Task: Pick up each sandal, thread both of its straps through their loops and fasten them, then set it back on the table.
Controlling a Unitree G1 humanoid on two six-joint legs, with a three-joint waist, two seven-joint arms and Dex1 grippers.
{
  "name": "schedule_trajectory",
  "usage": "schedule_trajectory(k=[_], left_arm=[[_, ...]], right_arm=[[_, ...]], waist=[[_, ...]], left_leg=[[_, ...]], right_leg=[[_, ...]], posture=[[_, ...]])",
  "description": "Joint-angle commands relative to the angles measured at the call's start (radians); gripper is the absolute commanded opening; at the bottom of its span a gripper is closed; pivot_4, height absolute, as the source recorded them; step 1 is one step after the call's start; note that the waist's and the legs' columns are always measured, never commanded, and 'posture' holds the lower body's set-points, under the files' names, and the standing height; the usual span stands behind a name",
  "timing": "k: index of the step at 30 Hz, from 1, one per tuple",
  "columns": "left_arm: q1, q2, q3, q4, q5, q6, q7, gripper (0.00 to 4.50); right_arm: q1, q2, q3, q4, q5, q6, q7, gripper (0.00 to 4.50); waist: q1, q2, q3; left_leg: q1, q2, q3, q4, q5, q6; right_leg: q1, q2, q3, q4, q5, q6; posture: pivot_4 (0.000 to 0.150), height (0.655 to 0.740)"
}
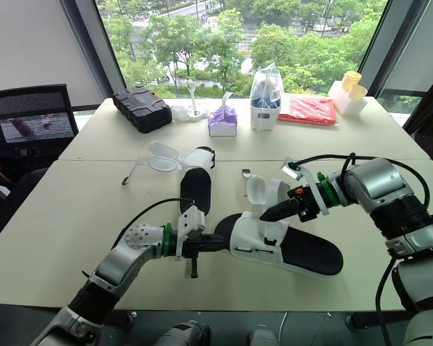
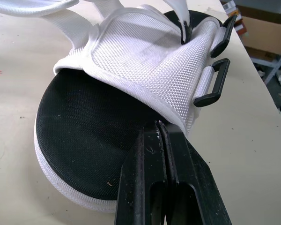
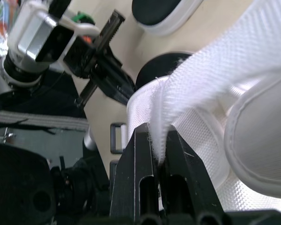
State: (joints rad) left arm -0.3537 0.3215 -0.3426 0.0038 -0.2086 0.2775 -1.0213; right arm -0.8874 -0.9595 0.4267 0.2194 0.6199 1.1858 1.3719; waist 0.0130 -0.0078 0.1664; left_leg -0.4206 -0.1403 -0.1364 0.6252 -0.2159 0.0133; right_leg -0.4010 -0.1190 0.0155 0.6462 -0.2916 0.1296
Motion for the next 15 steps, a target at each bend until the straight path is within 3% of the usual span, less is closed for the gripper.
schedule_trajectory(k=[1,15], left_arm=[[0.02,0.014,-0.012,-0.007,0.008,0.017,0.004,0.0],[0.019,0.012,-0.024,-0.008,0.008,0.016,0.0,0.0]], right_arm=[[0.009,0.022,-0.002,0.009,-0.06,-0.022,-0.024,0.04],[-0.057,0.074,-0.209,-0.115,0.08,0.256,-0.093,0.04]], waist=[[0.0,0.0,0.0],[0.0,0.0,0.0]], left_leg=[[0.0,0.0,0.0,0.0,0.0,0.0],[-0.004,0.0,0.0,0.001,0.0,-0.001]], right_leg=[[0.0,0.0,0.0,0.0,0.0,0.0],[-0.004,0.0,0.001,0.001,0.0,0.0]], posture=[[0.15,0.74],[0.15,0.74]])
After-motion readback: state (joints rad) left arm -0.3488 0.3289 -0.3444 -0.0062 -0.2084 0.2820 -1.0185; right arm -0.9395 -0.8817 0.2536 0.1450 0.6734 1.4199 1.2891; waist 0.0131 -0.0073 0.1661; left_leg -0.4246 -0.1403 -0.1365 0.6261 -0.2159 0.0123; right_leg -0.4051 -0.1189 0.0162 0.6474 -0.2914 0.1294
